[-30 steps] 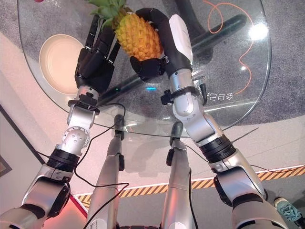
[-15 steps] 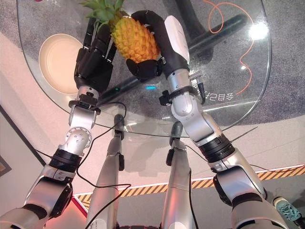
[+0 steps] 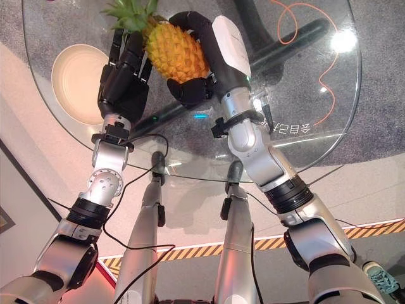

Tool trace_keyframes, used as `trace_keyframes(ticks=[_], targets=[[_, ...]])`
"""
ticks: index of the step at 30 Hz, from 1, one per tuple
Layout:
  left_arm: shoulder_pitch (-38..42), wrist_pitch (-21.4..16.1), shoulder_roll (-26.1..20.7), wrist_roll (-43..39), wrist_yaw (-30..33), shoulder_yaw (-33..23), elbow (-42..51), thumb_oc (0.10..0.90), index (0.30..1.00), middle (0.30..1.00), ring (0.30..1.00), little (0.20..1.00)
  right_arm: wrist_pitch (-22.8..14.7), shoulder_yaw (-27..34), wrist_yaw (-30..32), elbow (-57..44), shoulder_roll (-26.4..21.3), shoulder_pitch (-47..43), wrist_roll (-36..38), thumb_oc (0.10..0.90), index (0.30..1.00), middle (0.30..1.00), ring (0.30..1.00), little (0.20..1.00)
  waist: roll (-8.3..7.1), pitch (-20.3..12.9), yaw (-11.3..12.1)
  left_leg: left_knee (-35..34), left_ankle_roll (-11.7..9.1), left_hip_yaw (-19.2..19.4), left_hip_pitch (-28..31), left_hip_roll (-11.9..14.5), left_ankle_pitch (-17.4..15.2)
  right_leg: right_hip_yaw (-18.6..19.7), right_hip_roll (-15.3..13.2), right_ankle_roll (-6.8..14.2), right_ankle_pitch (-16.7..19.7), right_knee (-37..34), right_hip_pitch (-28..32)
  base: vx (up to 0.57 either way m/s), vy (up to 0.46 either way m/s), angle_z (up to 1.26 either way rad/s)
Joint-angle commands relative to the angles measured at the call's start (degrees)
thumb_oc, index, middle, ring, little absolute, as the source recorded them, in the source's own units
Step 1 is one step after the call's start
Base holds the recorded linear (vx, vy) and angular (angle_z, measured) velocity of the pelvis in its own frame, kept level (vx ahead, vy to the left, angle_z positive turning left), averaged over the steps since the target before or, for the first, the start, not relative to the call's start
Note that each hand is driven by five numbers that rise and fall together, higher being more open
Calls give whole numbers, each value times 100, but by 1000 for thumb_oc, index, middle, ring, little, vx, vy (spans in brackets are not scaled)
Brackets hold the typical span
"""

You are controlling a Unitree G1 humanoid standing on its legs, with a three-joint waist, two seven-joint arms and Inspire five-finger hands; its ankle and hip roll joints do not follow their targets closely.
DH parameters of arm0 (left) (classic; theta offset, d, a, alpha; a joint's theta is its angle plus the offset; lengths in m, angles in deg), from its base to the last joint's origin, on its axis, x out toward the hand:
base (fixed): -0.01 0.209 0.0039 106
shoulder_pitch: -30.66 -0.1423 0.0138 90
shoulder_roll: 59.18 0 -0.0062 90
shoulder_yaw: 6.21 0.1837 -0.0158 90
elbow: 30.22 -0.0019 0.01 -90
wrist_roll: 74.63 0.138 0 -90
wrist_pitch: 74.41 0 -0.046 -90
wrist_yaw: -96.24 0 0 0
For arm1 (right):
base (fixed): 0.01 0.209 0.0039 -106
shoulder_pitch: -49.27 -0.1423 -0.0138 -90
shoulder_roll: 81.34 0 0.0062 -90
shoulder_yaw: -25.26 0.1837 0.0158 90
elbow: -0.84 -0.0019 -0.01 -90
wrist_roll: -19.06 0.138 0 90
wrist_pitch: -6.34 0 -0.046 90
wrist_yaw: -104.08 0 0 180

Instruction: Pick up the fruit to the plate

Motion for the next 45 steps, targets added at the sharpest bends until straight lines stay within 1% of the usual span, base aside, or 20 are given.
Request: trace_keyframes(ticks=[1, 3, 5, 8, 9, 14, 16, 23, 24, 25, 26, 28, 29, 30, 31, 32, 35, 36, 37, 45], targets=[[865, -301, 44, 38, -203, -105, 546, 800, 900, 900, 900, 900, -750, -359, -239, -1125, 90, -852, -372, 100, 300, 300, 300, 200, -171, -106, -17, 519, 319, 294, -24, -389, -438, -317, 382, 48, 1088, -1610, 617, 0, 0, 0], [880, -317, 37, 47, -212, -99, 531, 800, 900, 900, 900, 900, -752, -383, -252, -1139, 61, -906, -430, 100, 300, 300, 300, 200, -171, -106, -22, 515, 322, 292, -76, -394, -385, -315, 377, 45, 1139, -1624, 569, 0, 0, 0], [858, -307, 46, 6, -226, -94, 514, 800, 900, 900, 900, 900, -787, -415, -274, -1135, 32, -932, -534, 100, 300, 300, 300, 200, -172, -106, -15, 532, 318, 289, -30, -390, -443, -312, 382, 52, 1088, -1607, 615, 0, 0, 0], [894, -302, 32, -89, -222, -103, 527, 800, 900, 900, 900, 900, -832, -450, -326, -1147, -9, -1018, -736, 100, 300, 300, 300, 200, -171, -106, -15, 516, 324, 288, -67, -403, -389, -315, 379, 53, 1139, -1636, 588, 0, 0, 0], [888, -309, 31, -113, -215, -94, 544, 800, 900, 900, 900, 900, -849, -469, -346, -1159, -23, -1021, -761, 100, 300, 300, 300, 200, -173, -106, -13, 520, 320, 291, -22, -397, -445, -315, 385, 60, 1087, -1624, 628, 0, 0, 0], [900, -342, 34, -180, -265, -93, 552, 800, 900, 900, 900, 900, -855, -541, -442, -1188, -79, -1107, -866, 100, 300, 300, 300, 200, -179, -106, -7, 518, 321, 274, -88, -410, -392, -317, 379, 63, 1141, -1642, 572, 0, 0, 0], [886, -328, 46, -265, -319, -99, 563, 800, 900, 900, 900, 900, -861, -585, -494, -1193, -100, -1133, -865, 100, 300, 300, 300, 200, -176, -106, 2, 541, 316, 266, -67, -403, -449, -314, 383, 66, 1085, -1614, 590, 0, 0, 0], [892, -354, 56, -386, -375, -86, 596, 800, 900, 900, 900, 900, -927, -647, -577, -1231, -121, -1172, -860, 100, 300, 300, 300, 200, -189, -106, 7, 547, 314, 252, -85, -415, -450, -323, 388, 69, 1083, -1616, 580, 0, 0, 0], [907, -360, 49, -376, -382, -88, 596, 800, 900, 900, 900, 900, -928, -646, -576, -1237, -128, -1187, -855, 100, 300, 300, 300, 200, -191, -106, 4, 534, 319, 251, -121, -422, -398, -325, 384, 66, 1131, -1637, 550, 0, 0, 0], [891, -367, 52, -372, -408, -85, 583, 800, 900, 900, 900, 900, -927, -662, -570, -1241, -133, -1183, -844, 100, 300, 300, 300, 200, -192, -106, 8, 541, 316, 252, -84, -418, -448, -325, 390, 71, 1085, -1624, 582, 0, 0, 0], [906, -380, 50, -390, -439, -86, 580, 800, 900, 900, 900, 900, -933, -667, -572, -1246, -142, -1204, -843, 100, 300, 300, 300, 200, -195, -106, 4, 523, 321, 251, -121, -423, -395, -324, 389, 64, 1133, -1649, 551, 0, 0, 0], [898, -409, 57, -407, -467, -80, 572, 800, 900, 900, 900, 900, -943, -682, -571, -1237, -141, -1197, -822, 100, 300, 300, 300, 200, -196, -106, 5, 543, 317, 250, -86, -417, -447, -317, 397, 67, 1087, -1624, 579, 0, 0, 0], [930, -453, 56, -444, -506, -85, 582, 800, 900, 900, 900, 900, -941, -692, -580, -1232, -150, -1232, -815, 100, 300, 300, 300, 200, -194, -106, 1, 540, 321, 245, -121, -428, -402, -315, 392, 62, 1132, -1637, 547, 0, 0, 0], [935, -482, 55, -451, -524, -83, 591, 624, 749, 749, 749, 724, -943, -700, -576, -1230, -151, -1235, -815, 100, 300, 300, 300, 200, -193, -106, 1, 538, 322, 245, -121, -429, -402, -315, 393, 63, 1131, -1636, 545, 0, 0, 0], [928, -569, 55, -440, -574, -81, 607, 309, 479, 479, 479, 409, -946, -713, -567, -1237, -156, -1223, -809, 100, 300, 300, 300, 200, -194, -106, 4, 543, 320, 246, -82, -424, -455, -316, 395, 67, 1080, -1624, 579, 0, 0, 0], [945, -610, 52, -424, -604, -86, 619, 100, 300, 300, 300, 200, -950, -707, -571, -1242, -159, -1233, -813, 100, 300, 300, 300, 200, -197, -106, 0, 536, 324, 245, -122, -429, -407, -318, 390, 63, 1126, -1640, 545, 0, 0, 0], [927, -728, 75, -176, -694, -82, 629, 100, 300, 300, 300, 200, -962, -707, -591, -1234, -121, -1208, -849, 100, 300, 300, 300, 200, -204, -106, 7, 565, 315, 237, -96, -425, -466, -311, 404, 61, 1072, -1604, 565, 0, 0, 0], [941, -729, 72, -173, -692, -83, 634, 100, 300, 300, 300, 200, -962, -703, -591, -1236, -125, -1222, -850, 100, 300, 300, 300, 200, -205, -106, 4, 554, 320, 237, -133, -431, -415, -313, 400, 57, 1120, -1621, 533, 0, 0, 0], [944, -756, 65, -165, -716, -76, 621, 100, 300, 300, 300, 200, -991, -694, -609, -1222, -121, -1221, -846, 100, 300, 300, 300, 200, -205, -106, 6, 557, 317, 236, -100, -421, -467, -308, 413, 56, 1067, -1604, 561, 0, 0, 0], [995, -769, 44, -179, -814, -97, 573, 100, 300, 300, 300, 200, -1012, -705, -591, -1210, -125, -1242, -865, 100, 300, 300, 300, 200, -226, -106, -1, 540, 314, 234, -112, -421, -427, -310, 419, 52, 1104, -1631, 557, 0, 0, 0]])
